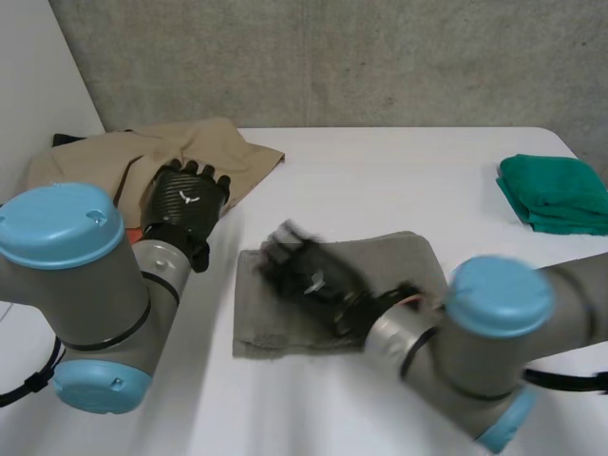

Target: Fold the laundry.

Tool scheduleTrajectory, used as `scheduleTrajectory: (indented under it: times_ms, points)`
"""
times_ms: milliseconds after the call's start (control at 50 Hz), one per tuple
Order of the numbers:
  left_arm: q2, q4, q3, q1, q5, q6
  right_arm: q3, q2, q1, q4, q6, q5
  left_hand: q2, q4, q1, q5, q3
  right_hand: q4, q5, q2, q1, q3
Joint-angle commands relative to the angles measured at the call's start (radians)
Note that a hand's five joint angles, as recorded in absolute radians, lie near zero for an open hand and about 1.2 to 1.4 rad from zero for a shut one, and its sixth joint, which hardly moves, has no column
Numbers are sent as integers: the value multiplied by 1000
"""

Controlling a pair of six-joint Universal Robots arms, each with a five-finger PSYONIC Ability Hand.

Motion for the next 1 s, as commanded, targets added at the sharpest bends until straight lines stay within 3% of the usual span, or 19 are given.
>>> scheduleTrajectory:
  times_ms: [20, 100, 200, 240, 260, 340, 400, 480, 620, 700, 780, 820, 840, 860, 960, 1000]
  points:
    - [-5, 60, 31, -85, 1, -1, 115, -178, -232, 67, 361, 38, -29, -29, -21, -49, -35, -36, -48, -38, -53, -38]
    - [-36, 103, 57, -147, 1, -5, 146, -182, -266, 158, 392, 47, -29, -29, -21, -49, -35, -36, -48, -38, -53, -38]
    - [-96, 104, 85, -182, 1, -9, 189, -152, -342, 241, 260, 76, -29, -29, -21, -49, -35, 32, 20, 30, 16, 30]
    - [-96, 104, 82, -185, 1, -9, 192, -136, -371, 251, 206, 103, -29, -29, -21, -49, -35, 193, 181, 191, 177, 191]
    - [-96, 104, 79, -184, -1, -9, 189, -129, -391, 251, 156, 134, -29, -29, -21, -49, -35, 467, 455, 465, 451, 465]
    - [-90, 103, 65, -178, -2, -10, 174, -130, -399, 242, 73, 201, -29, -29, -21, -49, -35, 1183, 1171, 1181, 1167, 1181]
    - [-79, 103, 53, -171, -2, -10, 149, -132, -387, 241, 38, 235, -29, -29, -21, -49, -35, 1185, 1173, 1183, 1169, 1183]
    - [-27, 103, 21, -132, -2, -10, 72, -133, -260, 229, 1, 274, -29, -29, -21, -49, -35, 1185, 1173, 1183, 1169, 1183]
    - [38, 103, -25, -69, -5, -13, 6, -126, -27, 123, -16, 262, -29, -29, -21, -49, -35, 1185, 1173, 1183, 1169, 1183]
    - [53, 103, -48, -43, -5, -13, 12, -90, 122, 18, -73, 200, -29, -29, -21, -49, -35, 1185, 1173, 1183, 1169, 1183]
    - [55, 104, -67, -30, -7, -27, 26, 18, 205, -46, -176, 61, -29, -29, -21, -49, -35, 1185, 1173, 1183, 1169, 1183]
    - [53, 104, -67, -29, -7, -41, 32, 26, 204, -54, -194, 39, -29, -29, -21, -49, -35, 903, 891, 901, 887, 901]
    - [51, 106, -65, -27, -7, -59, 34, 25, 202, -58, -193, 35, -29, -29, -21, -49, -35, 332, 320, 330, 316, 330]
    - [51, 106, -62, -27, -7, -68, 34, 22, 204, -58, -187, 41, -29, -29, -21, -49, -35, 30, 18, 28, 13, 28]
    - [48, 109, -44, -32, -5, -128, 52, -23, 155, -45, -37, 105, -29, -29, -21, -49, -35, -36, -48, -38, -53, -38]
    - [47, 109, -21, -39, -8, -154, 84, -123, 72, -35, 147, 128, -29, -29, -21, -49, -35, -36, -48, -38, -53, -38]
